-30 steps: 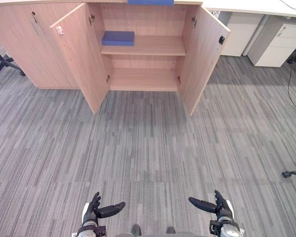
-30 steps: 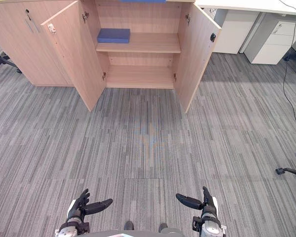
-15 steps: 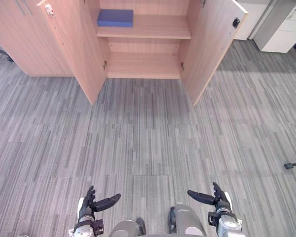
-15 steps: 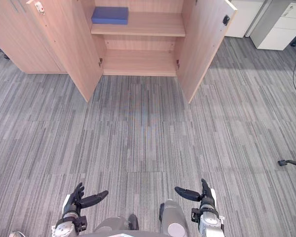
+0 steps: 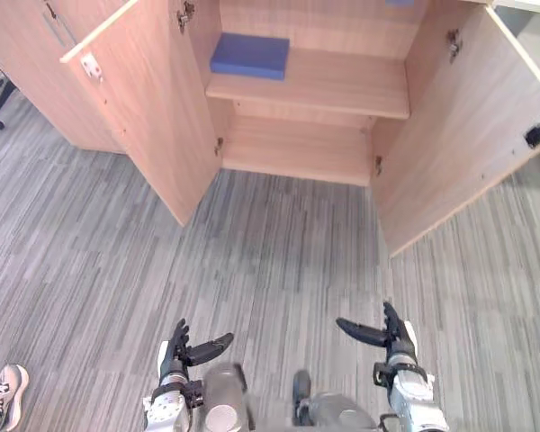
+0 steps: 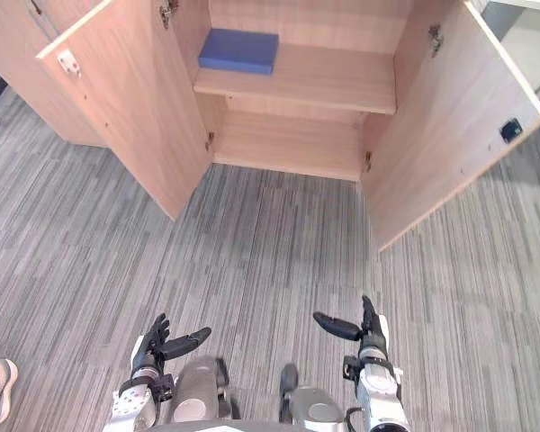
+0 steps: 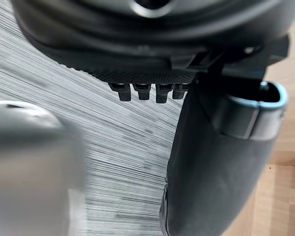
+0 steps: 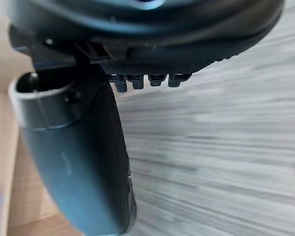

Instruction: Walk over to the cabinet, pick up the folder, carry it to the office cabinet, place the folder inside the office cabinet, then close the office cabinet door

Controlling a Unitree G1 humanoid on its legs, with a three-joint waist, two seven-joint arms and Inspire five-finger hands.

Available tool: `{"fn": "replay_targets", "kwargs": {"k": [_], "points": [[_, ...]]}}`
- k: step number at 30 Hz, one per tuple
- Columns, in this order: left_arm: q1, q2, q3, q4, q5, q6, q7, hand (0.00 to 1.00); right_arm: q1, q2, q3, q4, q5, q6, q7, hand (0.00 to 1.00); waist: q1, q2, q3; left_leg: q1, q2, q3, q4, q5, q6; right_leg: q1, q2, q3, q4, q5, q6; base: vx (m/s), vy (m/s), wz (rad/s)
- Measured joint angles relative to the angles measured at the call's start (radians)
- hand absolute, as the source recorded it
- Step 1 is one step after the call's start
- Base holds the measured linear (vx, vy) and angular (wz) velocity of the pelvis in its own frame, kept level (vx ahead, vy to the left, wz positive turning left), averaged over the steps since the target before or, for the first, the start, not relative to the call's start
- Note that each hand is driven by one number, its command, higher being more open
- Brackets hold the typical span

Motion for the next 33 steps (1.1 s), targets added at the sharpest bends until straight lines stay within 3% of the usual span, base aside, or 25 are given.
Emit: {"fn": "replay_targets", "kwargs": {"k": [1,2,3,5,6,7,8,9,10,11,12,14,16,18,19,20,21,23,24,26,27,30,31,32,33], "points": [[0.001,-0.001,0.0,0.008,0.0,0.002,-0.001,1.0,-0.008,0.001,-0.007,0.016,0.0,0.0,-0.002,1.0,0.004,-0.001,-0.001,0.004,-0.02,-0.018,-0.126,0.036,-0.008,0.018,-0.01,0.013,-0.001,-0.017,0.01,0.6,0.169,-0.7],[0.008,-0.006,0.002,0.013,-0.001,0.004,0.0,1.0,-0.008,0.001,-0.019,0.041,0.0,0.0,-0.006,1.0,0.013,0.003,-0.005,0.018,-0.045,-0.047,-0.314,0.173,-0.018,0.058,-0.026,0.041,-0.002,-0.059,0.033,0.64,0.223,-0.71],[0.01,0.001,0.002,0.02,0.001,0.004,0.007,1.0,0.001,0.001,-0.02,0.069,-0.001,0.005,-0.009,1.0,0.025,-0.008,-0.016,0.043,-0.068,-0.049,-0.323,0.298,0.029,0.089,-0.049,0.068,-0.001,-0.085,0.047,0.66,0.244,-0.54],[-0.026,0.016,0.002,0.027,0.006,0.002,0.009,1.0,0.007,0.003,-0.022,0.094,-0.002,0.01,-0.008,1.0,0.004,-0.035,-0.033,0.03,-0.121,-0.041,-0.276,0.249,0.085,0.073,-0.107,0.071,0.05,-0.084,0.053,0.61,0.235,0.06],[-0.033,0.017,0.002,0.027,0.007,0.002,0.008,1.0,0.009,0.001,-0.023,0.103,-0.002,0.012,-0.008,1.0,-0.002,-0.036,-0.033,0.028,-0.124,-0.033,-0.244,0.221,0.1,0.062,-0.115,0.084,0.095,-0.086,0.058,0.65,0.25,0.04],[-0.034,0.019,0.002,0.027,0.008,0.002,0.008,1.0,0.008,0.003,-0.023,0.119,-0.005,0.019,-0.006,1.0,-0.005,-0.037,-0.033,0.051,-0.127,-0.017,-0.188,0.154,0.114,0.033,-0.124,0.106,0.225,-0.085,0.093,0.75,0.271,-0.29],[-0.024,0.02,0.001,0.028,0.009,0.003,0.008,1.0,0.009,0.008,-0.022,0.132,-0.005,0.02,-0.005,1.0,-0.008,-0.037,-0.033,0.12,-0.133,-0.003,-0.176,0.091,0.113,-0.013,-0.136,0.108,0.423,-0.057,0.156,0.61,0.213,-0.39],[-0.021,0.021,0.0,0.029,0.01,0.003,0.007,1.0,0.01,0.011,-0.022,0.136,-0.006,0.021,-0.005,1.0,-0.012,-0.038,-0.032,0.16,-0.136,0.002,-0.185,0.066,0.115,-0.052,-0.144,0.107,0.547,-0.017,0.22,0.58,0.181,-0.34],[-0.02,0.027,-0.006,0.035,0.011,0.003,0.008,1.0,0.013,0.017,-0.02,0.148,-0.008,0.021,-0.004,1.0,-0.023,-0.038,-0.032,0.237,-0.143,0.008,-0.204,0.027,0.117,-0.158,-0.157,0.099,0.801,-0.005,0.255,0.4,0.08,-0.2],[-0.019,0.037,-0.02,0.046,0.018,0.004,0.009,1.0,0.009,0.022,-0.016,0.152,-0.009,0.025,-0.002,1.0,-0.036,-0.037,-0.031,0.312,-0.146,0.009,-0.232,0.001,0.119,-0.235,-0.162,0.074,0.945,-0.067,0.188,0.58,0.084,-0.13],[-0.016,0.044,-0.024,0.047,0.02,0.005,0.009,1.0,0.013,0.024,-0.008,0.152,-0.01,0.025,-0.001,1.0,-0.04,-0.036,-0.032,0.354,-0.146,0.009,-0.254,-0.009,0.117,-0.271,-0.164,0.048,0.97,-0.087,0.167,0.56,0.015,-0.02],[-0.021,0.058,-0.032,0.049,0.022,0.004,0.009,1.0,0.019,0.023,0.031,0.151,-0.013,0.025,0.002,1.0,-0.053,-0.031,-0.028,0.481,-0.127,0.008,-0.341,-0.01,0.113,-0.385,-0.158,-0.089,0.852,-0.153,0.08,0.52,-0.058,0.08],[-0.031,0.059,-0.029,0.052,0.022,0.004,0.009,1.0,0.017,0.022,0.038,0.151,-0.013,0.025,0.003,1.0,-0.058,-0.028,-0.027,0.526,-0.099,0.005,-0.369,-0.011,0.11,-0.458,-0.135,-0.142,0.635,-0.146,0.075,0.48,-0.135,0.22],[-0.03,0.07,-0.03,0.057,0.025,0.003,0.008,1.0,0.033,0.021,0.037,0.15,-0.014,0.026,0.002,1.0,-0.064,-0.042,-0.035,0.571,-0.095,-0.008,-0.39,-0.028,0.058,-0.459,-0.1,-0.114,0.286,0.011,0.082,0.52,-0.187,0.44],[-0.034,0.056,-0.029,0.084,0.027,0.003,0.006,1.0,0.052,0.008,0.035,0.159,-0.014,0.026,0.002,1.0,-0.071,-0.037,-0.038,0.607,-0.079,-0.034,-0.386,-0.064,0.0,-0.44,-0.089,-0.092,0.254,0.2,0.025,0.55,-0.19,0.23],[-0.038,0.036,-0.029,0.108,0.027,0.009,0.005,1.0,0.03,-0.013,0.033,0.179,-0.014,0.034,0.001,1.0,-0.064,0.001,-0.048,0.602,-0.041,-0.038,-0.362,-0.062,-0.021,-0.446,-0.06,-0.093,0.288,0.173,0.011,0.64,-0.222,0.13],[-0.042,0.026,-0.03,0.111,0.027,0.009,0.004,1.0,0.027,-0.015,0.024,0.171,-0.014,0.034,0.002,1.0,-0.064,0.003,-0.05,0.592,-0.035,-0.042,-0.33,-0.04,-0.047,-0.442,-0.058,-0.098,0.3,0.137,0.008,0.5,-0.192,-0.06],[-0.046,0.008,-0.03,0.111,0.029,0.01,0.004,1.0,0.035,-0.013,0.009,0.165,-0.014,0.034,0.001,1.0,-0.073,0.005,-0.049,0.557,-0.016,-0.06,-0.211,0.003,-0.066,-0.395,-0.06,-0.116,0.296,0.099,0.004,0.41,-0.198,0.37],[-0.042,-0.008,-0.029,0.11,0.029,0.01,0.004,1.0,0.065,-0.008,0.011,0.152,-0.013,0.037,0.001,1.0,-0.079,0.006,-0.047,0.498,0.026,-0.074,0.007,0.055,-0.076,-0.293,-0.057,-0.146,0.256,0.073,-0.004,0.42,-0.202,0.53],[-0.026,-0.026,-0.03,0.07,0.029,0.008,0.004,1.0,0.098,0.005,0.017,0.099,-0.013,0.037,-0.001,1.0,-0.058,0.006,-0.048,0.411,0.081,-0.046,0.231,0.019,-0.077,-0.195,-0.036,-0.146,0.191,0.06,-0.017,0.37,-0.151,0.08],[-0.023,-0.03,-0.03,0.055,0.028,0.007,0.003,1.0,0.103,0.005,0.015,0.083,-0.012,0.034,-0.002,1.0,-0.051,0.007,-0.05,0.367,0.095,-0.027,0.268,0.002,-0.07,-0.169,-0.031,-0.14,0.168,0.059,-0.019,0.28,-0.085,-0.23],[-0.025,-0.032,-0.03,0.038,0.027,0.005,0.003,1.0,0.073,0.011,0.014,0.072,-0.012,0.031,-0.001,1.0,-0.036,0.007,-0.052,0.283,0.088,0.012,0.153,-0.031,-0.052,-0.131,-0.031,-0.102,0.13,0.062,-0.014,0.22,0.011,-0.44],[-0.025,-0.032,-0.032,0.038,0.027,0.005,0.003,1.0,0.068,0.011,0.014,0.075,-0.012,0.028,-0.001,1.0,-0.024,0.007,-0.056,0.282,0.058,0.006,0.01,-0.027,-0.054,-0.125,-0.036,-0.073,0.122,0.064,-0.004,0.23,0.109,-0.64],[-0.019,-0.032,-0.036,0.038,0.026,0.005,0.003,1.0,0.066,0.007,0.014,0.084,-0.012,0.027,-0.001,1.0,-0.026,0.017,-0.063,0.301,0.028,-0.007,-0.18,0.046,-0.046,-0.117,-0.037,-0.056,0.114,0.062,0.014,0.23,0.131,-0.51],[-0.015,-0.033,-0.042,0.038,0.025,0.005,0.003,1.0,0.071,0.002,0.013,0.088,-0.012,0.027,-0.001,1.0,-0.03,0.032,-0.072,0.302,0.022,-0.014,-0.249,0.123,-0.035,-0.114,-0.028,-0.053,0.109,0.06,0.022,0.21,0.174,-0.27]]}}
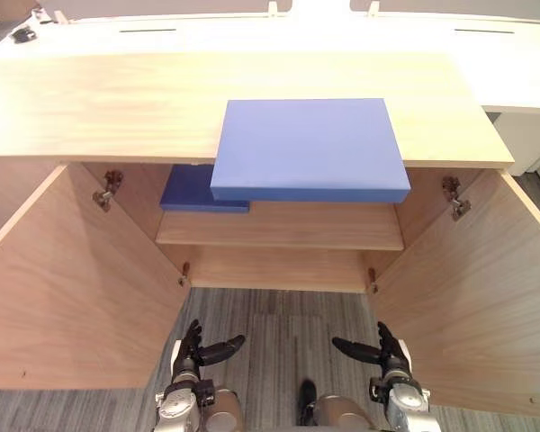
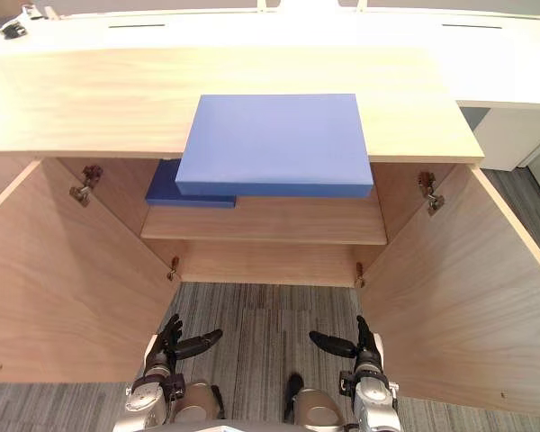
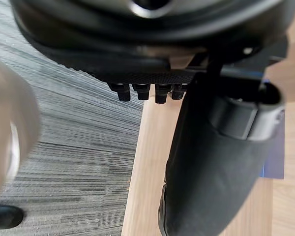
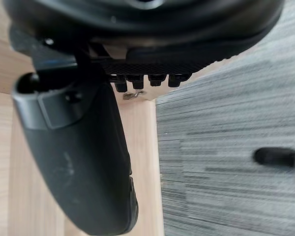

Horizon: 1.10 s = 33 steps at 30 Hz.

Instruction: Walk over to the cabinet, pick up the folder, carry it to the office cabinet, place the folder inside the office cabinet, then close the office cabinet door

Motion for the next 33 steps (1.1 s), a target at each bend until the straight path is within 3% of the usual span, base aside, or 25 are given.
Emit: {"fn": "replay_targets", "kwargs": {"k": [1,3,7,12,17,23,27,33], "points": [[0.005,0.003,-0.007,0.001,0.0,0.001,0.001,1.0,0.006,-0.002,-0.01,0.022,0.0,0.003,0.0,1.0,-0.001,0.014,-0.012,0.02,-0.005,-0.01,-0.055,0.017,0.025,0.008,0.007,0.008,-0.003,-0.008,0.018,0.19,0.17,0.0],[-0.001,0.012,-0.01,-0.019,0.001,0.001,0.002,1.0,0.024,0.003,-0.016,0.038,0.0,0.007,0.0,1.0,0.0,-0.008,-0.023,0.047,-0.038,-0.006,-0.108,0.025,0.034,0.019,-0.024,0.007,-0.018,-0.012,0.037,0.15,0.139,0.08],[0.044,0.027,-0.01,-0.171,0.011,0.0,0.004,1.0,0.052,0.003,-0.025,0.051,0.0,0.007,0.001,1.0,-0.005,-0.009,-0.028,0.11,-0.093,0.001,-0.211,0.056,0.051,0.044,-0.062,0.007,-0.035,-0.019,0.061,0.07,0.077,0.05],[0.102,0.058,-0.005,-0.416,0.046,-0.003,0.011,1.0,0.051,0.001,-0.035,0.063,0.0,0.006,0.002,1.0,-0.002,-0.01,-0.032,0.13,-0.106,-0.006,-0.268,0.083,0.055,0.045,-0.065,0.0,-0.042,-0.018,0.062,0.0,0.008,0.04],[0.152,0.069,-0.002,-0.675,0.192,-0.028,0.075,1.0,0.052,-0.004,-0.033,0.064,0.0,-0.011,0.003,1.0,0.0,-0.009,-0.046,0.154,-0.109,-0.01,-0.325,0.112,0.054,0.046,-0.063,-0.003,-0.048,-0.018,0.062,0.0,-0.003,0.01],[0.164,0.193,-0.012,-0.913,0.442,-0.079,0.151,1.0,0.08,-0.026,0.029,0.079,-0.002,-0.023,0.006,1.0,0.001,-0.004,-0.092,0.17,-0.118,-0.011,-0.359,0.121,0.06,0.055,-0.061,-0.005,-0.068,-0.015,0.066,0.01,0.001,0.0],[0.127,0.258,-0.072,-1.011,0.587,-0.083,0.176,1.0,0.088,-0.028,0.055,0.083,-0.011,-0.024,0.015,1.0,0.001,-0.003,-0.095,0.174,-0.123,-0.013,-0.36,0.121,0.06,0.067,-0.065,-0.004,-0.075,-0.013,0.069,0.01,0.003,0.01],[0.005,0.33,-0.247,-1.022,0.748,-0.102,0.185,1.0,0.089,-0.03,0.086,0.103,-0.011,-0.036,0.03,1.0,-0.019,-0.003,-0.12,0.178,-0.124,-0.008,-0.361,0.121,0.06,0.068,-0.065,0.004,-0.074,-0.012,0.069,-0.01,-0.002,-0.02]]}}
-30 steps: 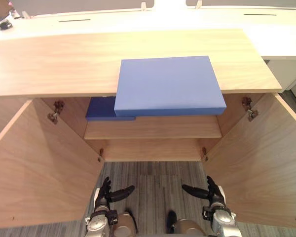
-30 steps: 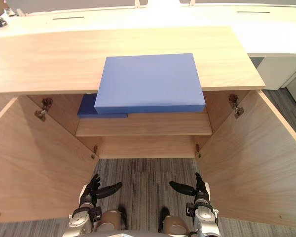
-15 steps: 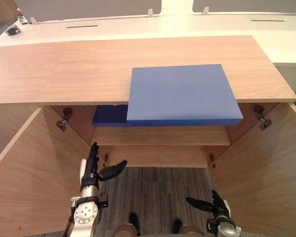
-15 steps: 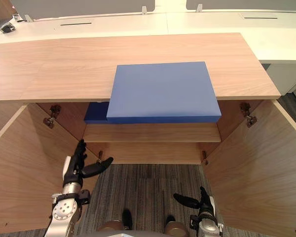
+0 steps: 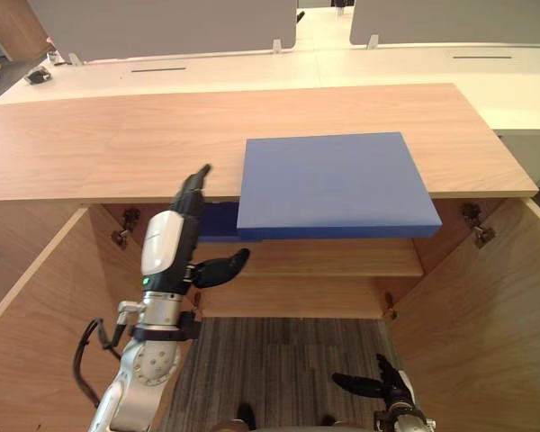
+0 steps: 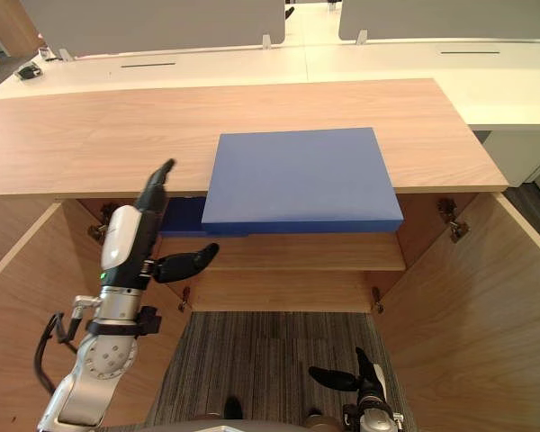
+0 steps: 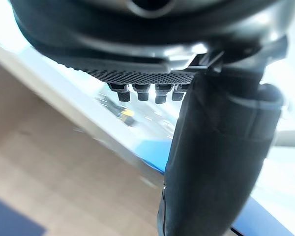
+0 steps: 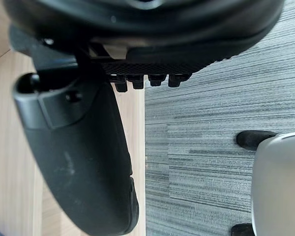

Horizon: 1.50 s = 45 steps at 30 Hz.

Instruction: Walk over to the cabinet, pick up the folder, carry it to the office cabinet, place the folder inside the office cabinet, then close the office cabinet door

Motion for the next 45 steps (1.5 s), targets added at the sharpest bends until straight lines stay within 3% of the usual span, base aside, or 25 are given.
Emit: {"fn": "replay_targets", "kwargs": {"k": [4,10,11,19,27,34,40,45], "points": [[-0.088,0.044,-0.088,0.07,0.095,-0.01,0.0,1.0,0.0,-0.019,0.038,0.002,0.0,-0.004,0.006,1.0,-0.022,0.001,-0.007,0.029,-0.001,0.007,-0.049,0.026,0.005,0.0,0.005,0.007,0.001,0.005,-0.005,-0.03,-0.007,-0.07],[-0.151,0.041,-0.108,0.157,0.239,0.042,0.03,1.0,0.0,-0.022,0.04,0.003,0.001,-0.005,0.01,1.0,-0.035,0.0,-0.01,0.026,-0.002,0.035,-0.054,0.026,0.006,-0.016,0.006,0.034,-0.016,0.02,-0.003,-0.03,0.008,-0.14],[-0.165,0.035,-0.109,0.171,0.262,0.055,0.039,0.0,-0.001,-0.022,0.04,0.002,0.001,-0.005,0.01,1.0,-0.035,0.0,-0.01,0.024,-0.002,0.037,-0.055,0.026,0.006,-0.016,0.006,0.036,-0.024,0.025,-0.002,0.0,0.004,-0.06],[-0.28,-0.022,-0.099,0.215,0.353,0.163,0.078,0.0,-0.004,-0.019,0.04,0.002,0.009,-0.005,0.018,1.0,-0.036,-0.004,-0.013,0.021,-0.002,0.038,-0.055,0.026,0.006,-0.006,0.007,0.036,-0.052,0.04,-0.001,0.0,0.0,0.0],[-0.336,-0.055,-0.068,0.201,0.295,0.131,0.096,0.0,-0.01,-0.012,0.038,0.002,0.012,-0.004,0.026,1.0,-0.048,-0.014,-0.019,0.021,-0.002,0.041,-0.055,0.026,0.006,0.0,0.008,0.043,-0.07,0.052,0.001,0.0,0.0,-0.01],[-0.18,-0.091,-0.137,-0.013,0.129,0.061,0.028,0.0,0.004,0.0,0.032,-0.103,0.022,-0.001,0.008,1.0,-0.046,-0.018,-0.022,0.008,-0.001,0.062,-0.05,0.026,0.006,-0.022,0.008,0.069,-0.069,0.061,0.005,0.0,0.002,-0.1],[-0.025,-0.154,-0.194,-0.161,-0.142,-0.049,-0.071,0.0,0.039,0.069,-0.037,-0.491,0.087,-0.016,-0.03,1.0,-0.046,-0.017,-0.024,0.004,-0.001,0.082,-0.05,0.026,0.006,-0.038,0.01,0.089,-0.066,0.07,0.011,-0.03,0.0,-0.09],[0.1,-0.165,-0.13,-0.197,-0.42,-0.045,-0.096,0.0,0.074,0.101,-0.085,-0.779,0.1,-0.046,-0.08,1.0,-0.042,-0.017,-0.025,0.005,-0.001,0.085,-0.05,0.025,0.006,-0.039,0.01,0.092,-0.066,0.072,0.012,-0.01,0.0,-0.02]]}}
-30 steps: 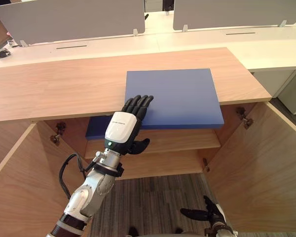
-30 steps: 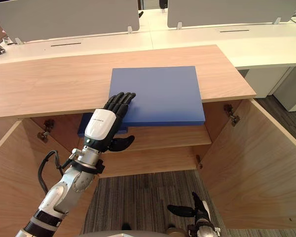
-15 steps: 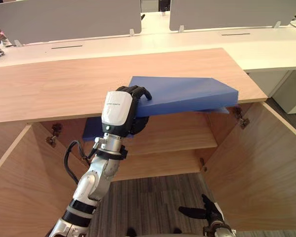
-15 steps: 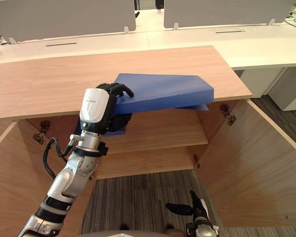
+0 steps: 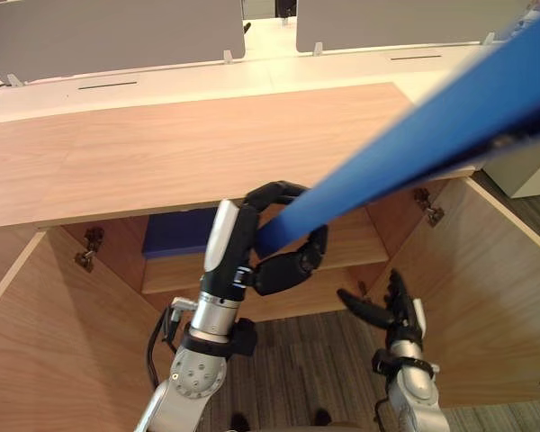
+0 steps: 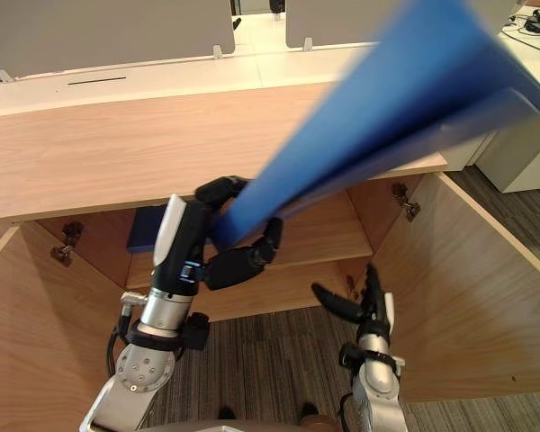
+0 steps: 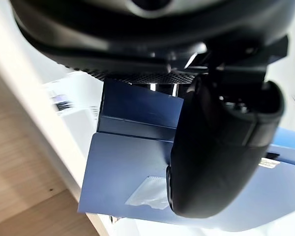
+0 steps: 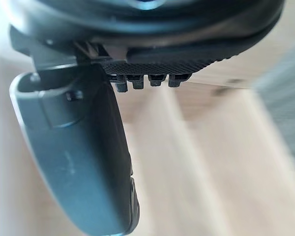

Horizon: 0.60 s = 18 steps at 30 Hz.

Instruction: Walk over to the cabinet, pick up the folder, carry it to the office cabinet, place the folder inside the office cabinet, then close the office cabinet door

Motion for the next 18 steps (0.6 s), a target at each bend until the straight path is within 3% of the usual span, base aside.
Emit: {"fn": "replay_targets", "kwargs": {"k": [4,8,13,18], "points": [[0.076,-0.004,0.087,-0.017,-0.279,0.016,-0.055,0.0,0.006,0.004,-0.002,-0.228,0.0,-0.006,-0.016,1.0,0.005,-0.001,0.0,0.001,0.0,0.002,0.0,-0.001,0.001,0.0,0.0,0.003,0.0,0.0,0.0,0.0,0.0,0.0],[0.107,-0.012,0.095,-0.035,-0.466,0.031,-0.117,0.0,-0.019,-0.022,0.028,-0.379,0.023,-0.047,0.009,1.0,0.014,-0.003,-0.001,0.001,0.0,0.001,0.0,-0.001,0.002,0.002,0.0,0.002,0.0,0.001,0.001,0.0,0.0,0.0],[0.109,0.006,0.083,-0.034,-0.553,0.054,-0.215,0.0,-0.104,-0.111,0.128,-0.418,0.089,-0.077,0.08,1.0,0.014,-0.004,-0.002,0.003,0.0,-0.001,0.0,-0.001,0.002,0.005,-0.001,0.0,0.002,0.001,0.002,0.0,0.0,0.0],[0.109,0.019,0.09,-0.031,-0.607,0.054,-0.233,0.0,-0.154,-0.203,0.204,-0.415,0.12,-0.077,0.122,1.0,0.016,-0.004,-0.002,0.003,0.0,-0.003,0.0,0.0,0.003,0.006,-0.001,-0.002,0.002,0.001,0.002,0.0,0.0,0.0]]}}
